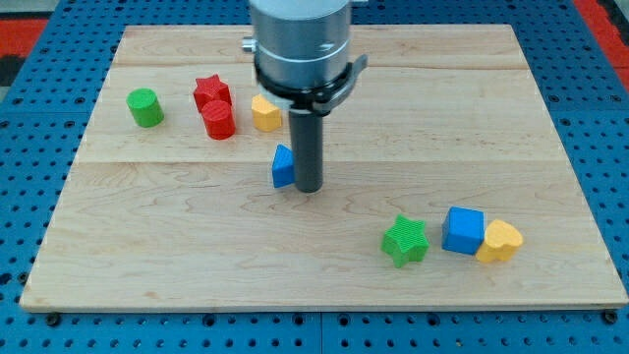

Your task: Drag the yellow heart to the bottom right side of the green circle

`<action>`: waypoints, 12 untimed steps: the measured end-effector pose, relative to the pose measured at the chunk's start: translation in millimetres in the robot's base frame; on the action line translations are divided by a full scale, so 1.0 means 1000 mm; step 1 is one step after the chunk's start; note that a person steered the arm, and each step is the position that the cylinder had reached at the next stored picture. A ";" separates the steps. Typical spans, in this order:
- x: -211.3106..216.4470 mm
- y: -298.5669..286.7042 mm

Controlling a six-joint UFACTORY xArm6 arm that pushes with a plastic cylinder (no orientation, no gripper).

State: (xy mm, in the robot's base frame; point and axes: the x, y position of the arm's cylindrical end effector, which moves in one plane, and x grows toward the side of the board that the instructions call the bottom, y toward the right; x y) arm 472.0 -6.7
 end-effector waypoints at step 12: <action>0.021 -0.063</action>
State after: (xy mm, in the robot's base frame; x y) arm 492.6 -69.6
